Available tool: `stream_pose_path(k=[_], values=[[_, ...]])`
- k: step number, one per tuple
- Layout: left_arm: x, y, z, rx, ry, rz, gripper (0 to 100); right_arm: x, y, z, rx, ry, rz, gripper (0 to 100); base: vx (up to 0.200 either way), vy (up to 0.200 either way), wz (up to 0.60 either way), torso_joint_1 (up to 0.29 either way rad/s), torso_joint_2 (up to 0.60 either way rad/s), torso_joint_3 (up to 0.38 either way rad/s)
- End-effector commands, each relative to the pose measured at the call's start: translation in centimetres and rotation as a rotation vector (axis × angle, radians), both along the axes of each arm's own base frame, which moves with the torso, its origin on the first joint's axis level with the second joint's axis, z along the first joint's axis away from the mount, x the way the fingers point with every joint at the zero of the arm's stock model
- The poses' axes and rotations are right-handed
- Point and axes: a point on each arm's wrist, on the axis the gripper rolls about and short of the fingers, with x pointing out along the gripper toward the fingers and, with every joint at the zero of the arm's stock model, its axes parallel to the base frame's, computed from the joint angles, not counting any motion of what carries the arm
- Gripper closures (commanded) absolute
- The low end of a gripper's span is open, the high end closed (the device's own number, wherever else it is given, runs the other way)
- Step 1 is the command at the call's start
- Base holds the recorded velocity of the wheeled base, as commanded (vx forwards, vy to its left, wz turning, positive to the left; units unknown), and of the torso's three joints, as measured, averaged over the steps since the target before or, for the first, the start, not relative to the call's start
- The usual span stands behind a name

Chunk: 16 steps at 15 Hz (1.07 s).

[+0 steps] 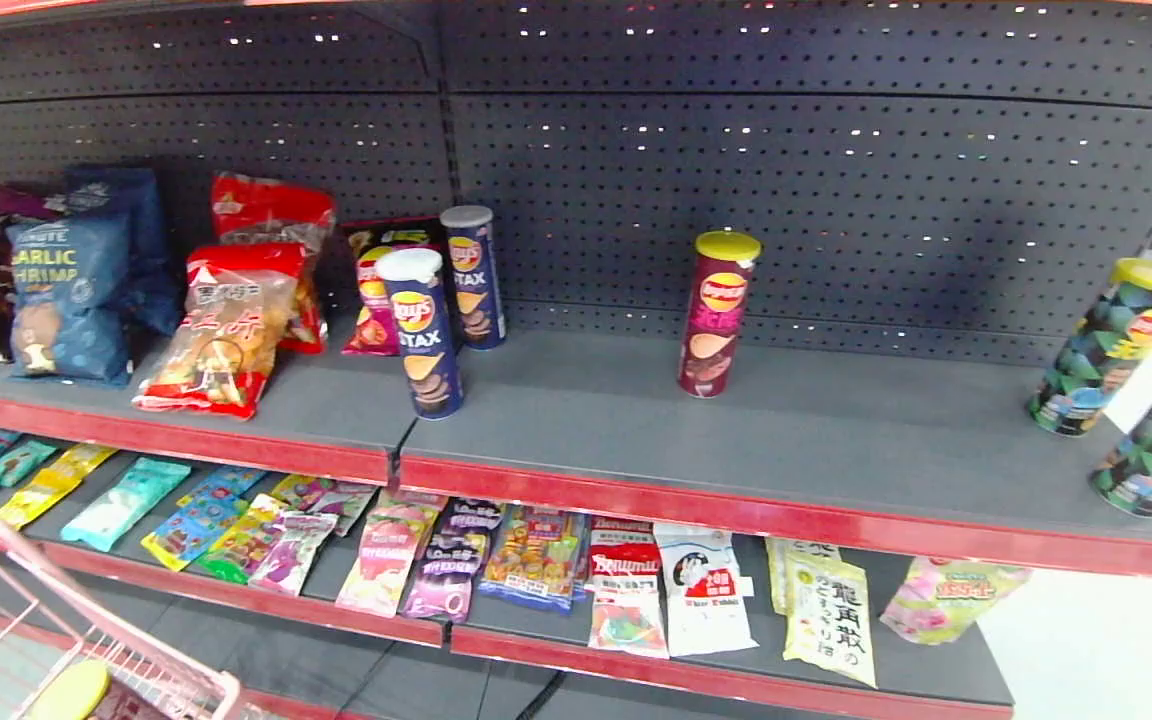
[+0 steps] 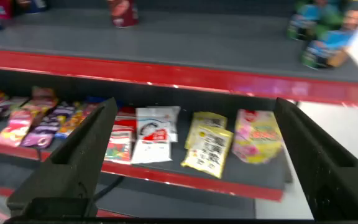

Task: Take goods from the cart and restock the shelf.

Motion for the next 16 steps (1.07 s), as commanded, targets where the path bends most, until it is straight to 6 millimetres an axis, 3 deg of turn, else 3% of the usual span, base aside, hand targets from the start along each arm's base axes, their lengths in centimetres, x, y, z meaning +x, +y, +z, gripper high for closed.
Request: stream_pose_path(k=[1,7,12,16], values=[[0.00,0.00,-0.01,0.000,0.001,0.000,0,-0.01,0.00,0.04,-0.001,0.000,0.000,0,0.000,0.000,0.60,0.002,0.00,-0.002],[0.00,0.00,-0.01,0.000,0.001,0.002,0,0.01,0.00,0.00,0.001,0.001,0.000,0,0.000,0.000,0.60,0.001,0.01,0.001],[0.00,0.00,-0.01,0.000,0.001,0.000,0,0.01,0.00,0.00,0.004,0.001,0.002,0,0.000,0.000,0.00,0.000,0.00,0.000],[0.00,0.00,-0.01,0.000,0.001,0.000,0,0.01,0.00,0.02,0.004,0.000,0.002,0,0.000,0.000,0.00,-0.129,0.30,0.161]])
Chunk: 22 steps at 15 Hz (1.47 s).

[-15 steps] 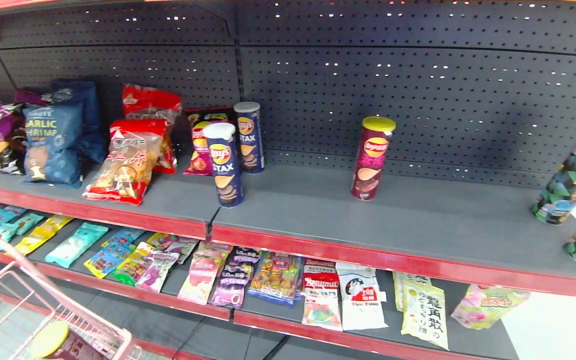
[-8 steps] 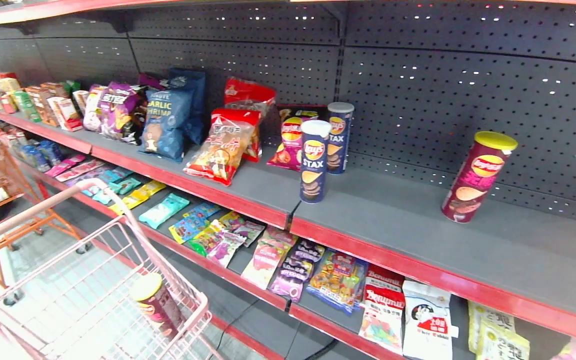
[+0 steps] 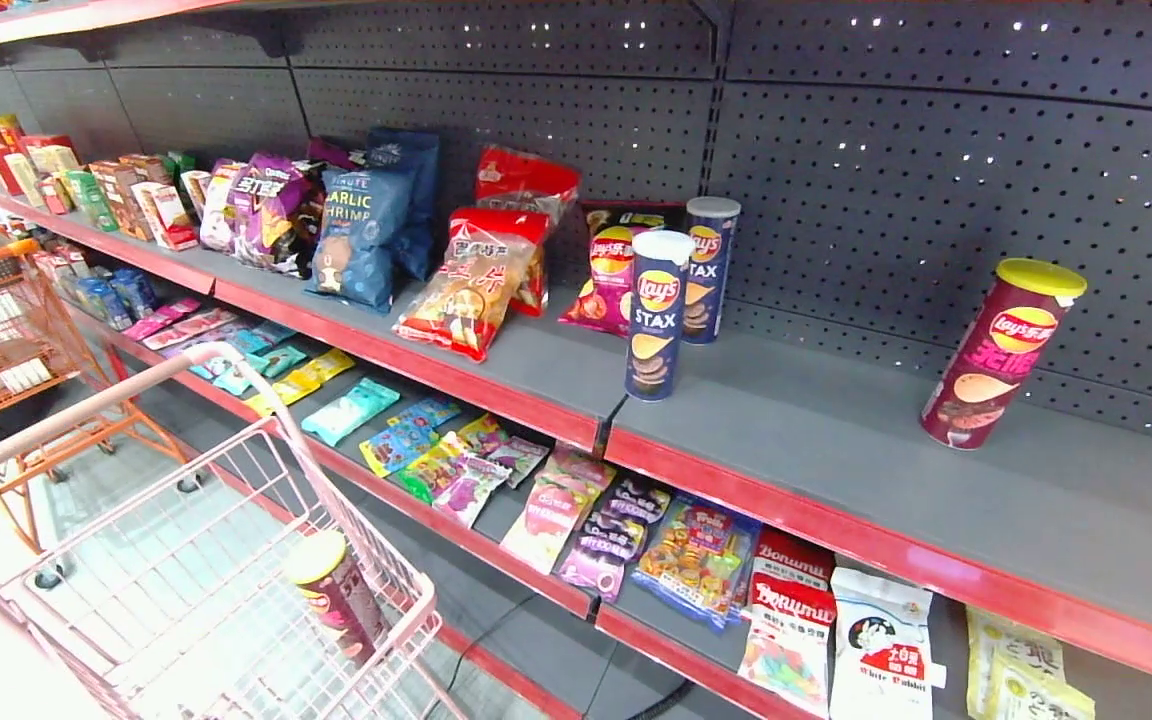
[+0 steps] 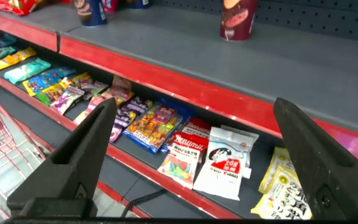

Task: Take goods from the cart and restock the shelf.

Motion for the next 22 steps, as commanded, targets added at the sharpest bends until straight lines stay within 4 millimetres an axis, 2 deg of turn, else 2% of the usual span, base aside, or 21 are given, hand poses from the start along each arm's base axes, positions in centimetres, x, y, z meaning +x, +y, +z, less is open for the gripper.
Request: stream_pose_path(k=[1,14,22], values=[[0.00,0.00,0.00,0.000,0.001,0.000,0,0.01,0.00,0.02,0.000,-0.001,0.001,0,0.000,0.000,0.00,-0.139,0.34,0.188],[-0.01,0.00,0.04,0.000,-0.001,0.000,0,0.01,0.00,0.00,0.000,0.001,0.001,0,0.000,0.000,0.00,-0.151,0.35,0.196],[0.00,0.00,0.00,0.000,0.001,-0.001,0,0.01,0.00,0.02,0.000,-0.001,0.001,0,0.000,0.000,0.00,-0.174,0.45,0.270]])
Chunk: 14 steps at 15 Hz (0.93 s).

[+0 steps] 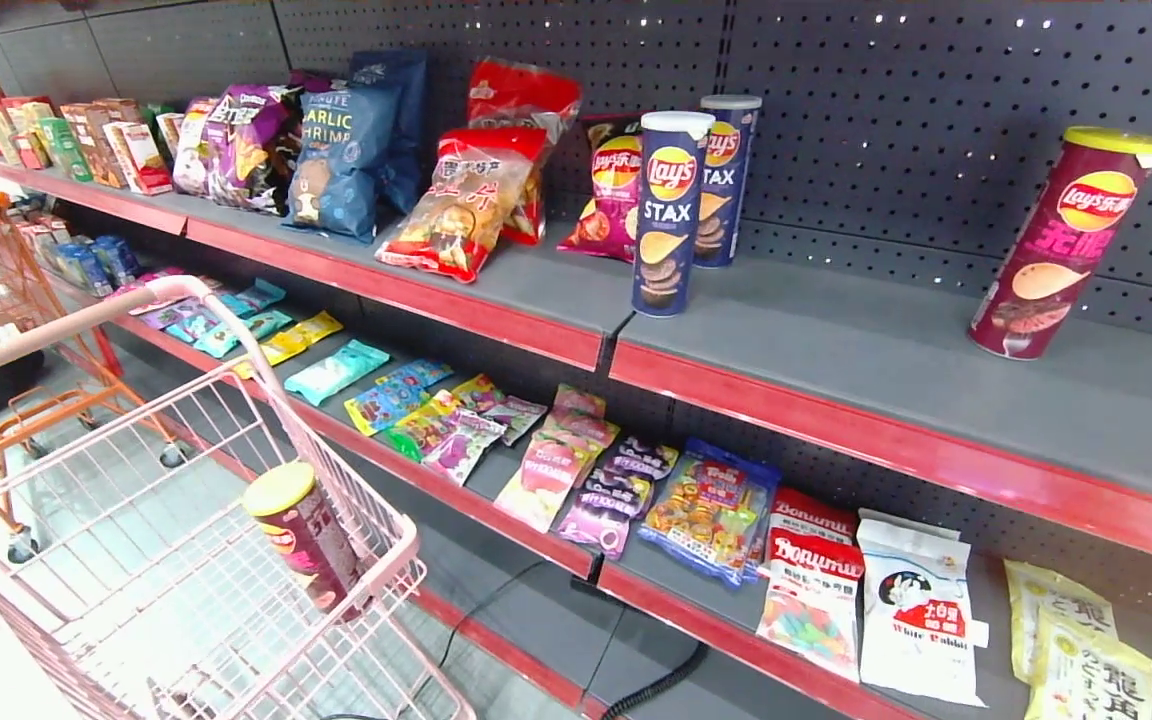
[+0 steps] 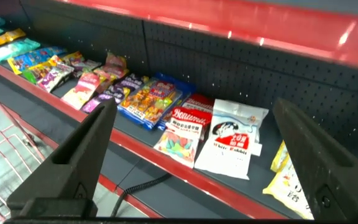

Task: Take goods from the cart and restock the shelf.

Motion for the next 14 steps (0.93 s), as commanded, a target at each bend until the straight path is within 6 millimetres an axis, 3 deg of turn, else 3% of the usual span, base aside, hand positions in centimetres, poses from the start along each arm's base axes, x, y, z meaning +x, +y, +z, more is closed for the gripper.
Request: stream_pose_path(k=[1,6,14], values=[[0.01,0.00,-0.03,0.000,0.001,0.000,0,0.01,0.00,-0.01,0.000,0.002,0.000,0,0.000,0.000,0.00,-0.203,0.54,0.344],[0.01,0.00,-0.03,0.000,0.001,0.000,0,0.01,0.00,-0.01,0.000,0.002,0.000,0,0.000,0.000,0.00,-0.181,0.51,0.331],[0.01,-0.02,0.06,0.046,-0.009,-0.006,0,0.01,0.00,0.00,0.000,0.001,0.000,0,0.000,0.000,0.00,-0.017,0.05,0.036]])
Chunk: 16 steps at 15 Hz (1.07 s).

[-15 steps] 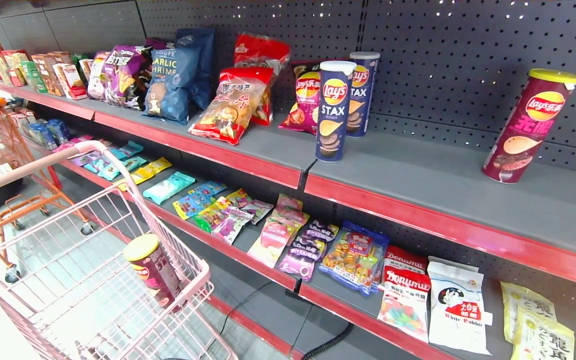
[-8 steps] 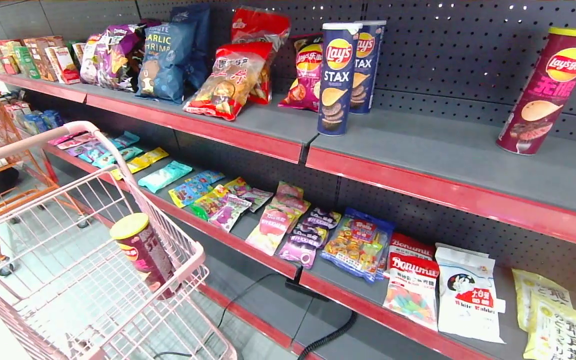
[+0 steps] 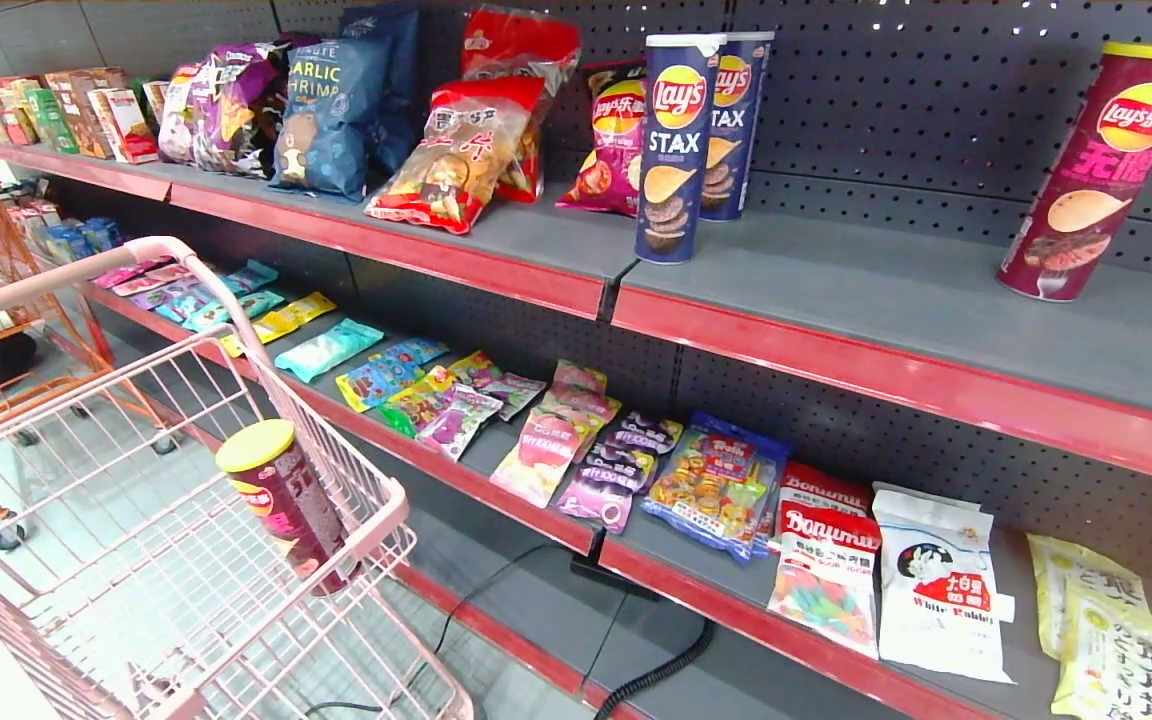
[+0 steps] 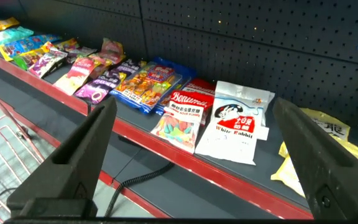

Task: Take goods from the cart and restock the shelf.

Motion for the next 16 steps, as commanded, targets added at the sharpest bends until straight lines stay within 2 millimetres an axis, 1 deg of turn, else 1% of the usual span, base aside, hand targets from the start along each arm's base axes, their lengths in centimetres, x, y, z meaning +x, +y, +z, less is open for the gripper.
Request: stream_pose_path(k=[1,2,3,4,5,6,7,8,9,10,11,12,13,14,15,16], values=[[0.0,0.0,0.0,0.001,0.000,0.000,0,0.0,0.0,0.0,-0.001,0.002,0.000,0,0.000,0.000,0.00,0.000,0.00,0.000],[-0.2,0.0,1.2,0.000,-0.029,-0.004,0,0.0,0.0,0.0,0.001,0.002,0.000,0,0.000,0.000,0.00,0.000,0.00,0.000],[1.7,0.0,12.5,-0.150,-0.052,-0.037,0,0.0,0.0,0.0,0.001,0.000,-0.002,0,0.000,0.000,0.00,0.000,0.00,0.000],[3.4,0.0,18.8,-0.227,-0.111,-0.044,0,0.0,0.0,0.0,0.001,0.002,-0.002,0,0.000,0.000,0.00,0.000,0.00,0.000],[4.8,0.0,20.2,-0.221,-0.092,-0.030,0,0.0,0.0,0.0,0.001,0.000,-0.002,0,0.000,0.000,0.00,0.000,0.00,0.000],[8.4,0.3,19.5,-0.189,0.026,0.125,0,0.0,0.0,0.0,0.001,0.002,-0.002,0,0.000,0.000,0.00,0.000,0.00,0.000],[9.7,0.6,18.3,-0.155,0.103,0.198,0,0.0,0.0,0.0,-0.001,0.002,-0.002,0,0.000,0.000,0.00,0.000,0.00,0.000],[13.0,1.5,15.9,-0.148,0.239,0.286,0,0.0,0.0,0.0,-0.001,0.002,-0.002,0,0.000,0.000,0.00,0.000,0.00,0.000],[15.0,2.0,14.7,-0.151,0.290,0.261,0,0.0,0.0,0.0,-0.001,0.002,-0.002,0,0.000,0.000,0.00,0.000,0.00,0.000],[16.4,2.2,14.1,-0.155,0.309,0.234,0,0.0,0.0,0.0,-0.001,0.002,-0.004,0,0.000,0.000,0.00,0.000,0.00,0.000],[19.4,3.1,12.3,-0.150,0.343,0.219,0,0.0,0.0,0.0,-0.001,0.002,-0.004,0,0.000,0.000,0.00,0.000,0.00,0.000],[20.9,3.7,10.9,-0.152,0.360,0.223,0,0.0,0.0,0.0,-0.001,0.002,-0.004,0,0.000,0.000,0.00,0.000,0.00,0.000],[21.8,3.9,9.6,-0.155,0.372,0.196,0,0.0,0.0,0.0,-0.002,0.001,-0.004,0,0.000,0.000,0.00,0.000,0.00,0.000],[22.0,3.8,8.6,-0.150,0.395,0.148,0,0.0,0.0,0.0,-0.001,0.002,-0.004,0,0.000,0.000,0.00,0.000,0.00,0.000],[22.0,3.8,8.2,-0.140,0.418,0.116,0,0.0,0.0,0.0,-0.002,0.001,-0.004,0,0.000,0.000,0.00,0.000,0.00,0.000],[22.2,3.8,6.9,-0.127,0.469,0.057,0,0.0,0.0,0.0,-0.002,0.001,-0.004,0,0.000,0.000,0.00,0.000,0.00,0.000]])
